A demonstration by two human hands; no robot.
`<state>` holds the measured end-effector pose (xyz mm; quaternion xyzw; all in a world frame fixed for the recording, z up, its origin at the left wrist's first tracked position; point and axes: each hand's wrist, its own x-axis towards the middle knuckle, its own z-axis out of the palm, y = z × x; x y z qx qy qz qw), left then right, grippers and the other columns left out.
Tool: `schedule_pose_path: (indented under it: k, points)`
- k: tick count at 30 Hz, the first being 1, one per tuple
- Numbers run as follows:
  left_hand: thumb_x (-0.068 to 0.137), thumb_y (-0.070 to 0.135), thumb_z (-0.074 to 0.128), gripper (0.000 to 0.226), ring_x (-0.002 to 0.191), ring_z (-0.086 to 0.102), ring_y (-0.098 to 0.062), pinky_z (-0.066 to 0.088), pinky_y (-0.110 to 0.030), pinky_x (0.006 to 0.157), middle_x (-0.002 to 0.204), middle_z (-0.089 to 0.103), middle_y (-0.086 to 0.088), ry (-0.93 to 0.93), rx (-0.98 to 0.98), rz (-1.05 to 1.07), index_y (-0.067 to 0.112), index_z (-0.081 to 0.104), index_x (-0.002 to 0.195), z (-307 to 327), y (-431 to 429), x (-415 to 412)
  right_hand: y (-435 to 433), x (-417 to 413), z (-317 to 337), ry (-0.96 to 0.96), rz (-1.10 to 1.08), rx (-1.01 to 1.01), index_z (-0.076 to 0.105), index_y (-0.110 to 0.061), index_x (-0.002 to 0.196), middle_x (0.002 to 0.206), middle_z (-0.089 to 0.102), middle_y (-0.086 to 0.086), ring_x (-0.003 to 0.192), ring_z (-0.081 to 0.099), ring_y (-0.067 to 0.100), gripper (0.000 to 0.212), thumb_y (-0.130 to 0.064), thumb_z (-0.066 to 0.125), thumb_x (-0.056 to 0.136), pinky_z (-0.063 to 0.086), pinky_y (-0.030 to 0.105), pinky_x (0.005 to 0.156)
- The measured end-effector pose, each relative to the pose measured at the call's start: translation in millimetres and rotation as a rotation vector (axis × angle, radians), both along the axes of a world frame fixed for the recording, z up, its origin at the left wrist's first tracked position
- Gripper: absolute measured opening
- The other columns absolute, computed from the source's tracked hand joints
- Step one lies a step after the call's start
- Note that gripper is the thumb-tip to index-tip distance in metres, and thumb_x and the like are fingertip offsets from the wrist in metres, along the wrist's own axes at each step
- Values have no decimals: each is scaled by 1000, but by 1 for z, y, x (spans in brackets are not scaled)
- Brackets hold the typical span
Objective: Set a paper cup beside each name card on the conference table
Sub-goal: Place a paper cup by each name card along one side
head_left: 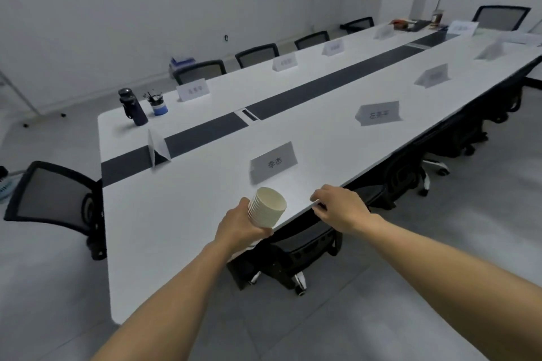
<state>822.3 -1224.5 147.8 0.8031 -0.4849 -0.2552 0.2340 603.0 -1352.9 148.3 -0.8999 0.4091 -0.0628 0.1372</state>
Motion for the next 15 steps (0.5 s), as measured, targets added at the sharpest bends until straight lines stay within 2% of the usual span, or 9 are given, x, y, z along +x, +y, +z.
schedule_pose_path:
  k: [4,9,15]
  points:
    - [59,42,84,64,92,62,-22,56,-40,78,99,64,3,-8,40,-44,23,48,109,0,-52,17,-46,23,8,-10,69,3,61,-30,119,119,60,-12,99,64,15,27,-38,52,95,46,31,81]
    - [55,42,86,69,92,63,-20,56,-39,80,100,64,5,13,71,-44,27,48,110,-8,-106,30,-102,45,12,-10,250,-60,64,-29,120,119,60,-13,99,63,12,29,-37,60,92,46,29,76]
    - [54,35,89,72,100,63,-20,57,-43,88,107,64,2,115,144,-16,26,53,116,-14,-183,41,-183,73,4,-65,496,-120,71,-26,113,119,61,-8,96,64,19,24,-32,62,91,48,31,71]
